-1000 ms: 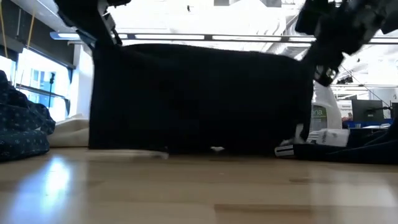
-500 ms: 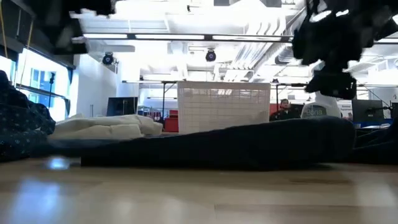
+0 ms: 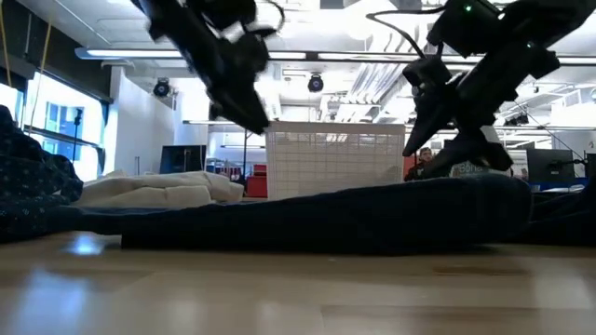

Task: Fold Laundry from Bin
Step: Fold the black short

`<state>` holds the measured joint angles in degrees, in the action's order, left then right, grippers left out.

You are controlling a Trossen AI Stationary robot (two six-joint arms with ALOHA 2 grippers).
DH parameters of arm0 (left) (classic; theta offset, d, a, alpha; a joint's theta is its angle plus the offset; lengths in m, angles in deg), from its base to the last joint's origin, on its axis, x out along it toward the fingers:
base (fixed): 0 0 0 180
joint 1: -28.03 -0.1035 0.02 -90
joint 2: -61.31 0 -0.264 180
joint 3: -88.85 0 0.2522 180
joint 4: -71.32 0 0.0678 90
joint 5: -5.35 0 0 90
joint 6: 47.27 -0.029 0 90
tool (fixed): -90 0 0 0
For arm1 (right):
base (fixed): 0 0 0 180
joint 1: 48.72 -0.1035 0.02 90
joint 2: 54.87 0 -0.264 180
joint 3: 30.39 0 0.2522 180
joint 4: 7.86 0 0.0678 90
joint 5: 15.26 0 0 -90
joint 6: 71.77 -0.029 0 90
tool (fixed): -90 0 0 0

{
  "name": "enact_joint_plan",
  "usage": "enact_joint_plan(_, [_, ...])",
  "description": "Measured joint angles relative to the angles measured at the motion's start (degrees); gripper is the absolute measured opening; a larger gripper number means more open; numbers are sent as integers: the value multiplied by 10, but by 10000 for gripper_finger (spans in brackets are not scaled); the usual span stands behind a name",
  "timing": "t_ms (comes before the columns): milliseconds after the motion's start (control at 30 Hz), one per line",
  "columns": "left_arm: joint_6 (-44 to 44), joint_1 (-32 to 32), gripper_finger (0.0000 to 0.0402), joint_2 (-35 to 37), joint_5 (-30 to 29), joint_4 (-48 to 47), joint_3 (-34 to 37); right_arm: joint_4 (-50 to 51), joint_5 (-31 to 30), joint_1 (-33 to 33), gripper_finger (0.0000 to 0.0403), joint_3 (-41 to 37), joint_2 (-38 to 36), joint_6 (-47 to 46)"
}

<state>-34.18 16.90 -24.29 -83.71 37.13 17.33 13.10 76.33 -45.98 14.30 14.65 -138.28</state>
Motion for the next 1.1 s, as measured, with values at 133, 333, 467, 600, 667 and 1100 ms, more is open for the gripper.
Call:
enact_joint_plan(133, [-47, -42, 126, -69, 38, 68, 0, 20, 7, 8, 164, 13, 0, 20])
enact_joint_plan(333, [-100, -81, 165, -158, 16, 136, 0, 16, 3, 10, 163, 6, 2, 9])
enact_joint_plan(467, [-103, -97, 178, -201, -9, 147, 0, 14, -1, 14, 163, 2, 22, -6])
enact_joint_plan(600, [-105, -107, 163, -234, -12, 136, -2, -20, -6, 14, 161, 1, 62, -6])
enact_joint_plan(667, [-107, -107, 137, -242, -6, 131, -4, -42, -22, 14, 152, 1, 81, 3])
enact_joint_plan(1100, [-77, -34, 3, -99, -96, -38, 0, 17, -29, 9, 20, 74, 5, 218])
